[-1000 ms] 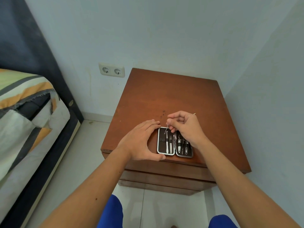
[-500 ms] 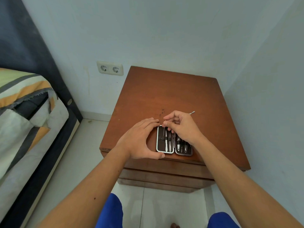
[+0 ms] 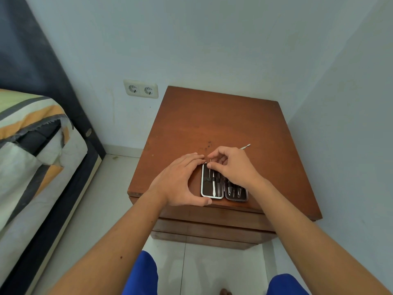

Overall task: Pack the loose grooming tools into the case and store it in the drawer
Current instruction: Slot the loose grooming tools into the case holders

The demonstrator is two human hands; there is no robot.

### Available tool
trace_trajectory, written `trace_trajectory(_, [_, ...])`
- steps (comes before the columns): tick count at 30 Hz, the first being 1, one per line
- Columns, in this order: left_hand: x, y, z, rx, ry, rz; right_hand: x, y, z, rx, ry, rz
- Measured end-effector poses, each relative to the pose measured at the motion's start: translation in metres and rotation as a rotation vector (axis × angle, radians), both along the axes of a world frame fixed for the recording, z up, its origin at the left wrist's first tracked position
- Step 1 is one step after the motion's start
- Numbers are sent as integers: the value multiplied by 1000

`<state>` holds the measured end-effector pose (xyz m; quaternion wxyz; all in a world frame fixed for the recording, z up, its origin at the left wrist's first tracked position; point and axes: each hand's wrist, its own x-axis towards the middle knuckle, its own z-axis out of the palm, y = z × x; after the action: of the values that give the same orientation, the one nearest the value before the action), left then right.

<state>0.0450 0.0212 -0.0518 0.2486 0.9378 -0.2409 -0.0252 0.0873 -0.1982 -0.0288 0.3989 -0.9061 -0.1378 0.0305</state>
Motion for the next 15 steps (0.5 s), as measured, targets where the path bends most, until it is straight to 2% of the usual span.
trace_trajectory(3, [1, 0, -2, -11, -3, 1, -5, -4, 0, -115, -64, 56])
trace_trajectory(10, [2, 1, -1, -46, 23, 13, -19, -11, 5, -269, -10, 187])
trace_trajectory(15, [1, 1, -2, -55, 18, 17, -26, -13, 6, -291, -10, 210])
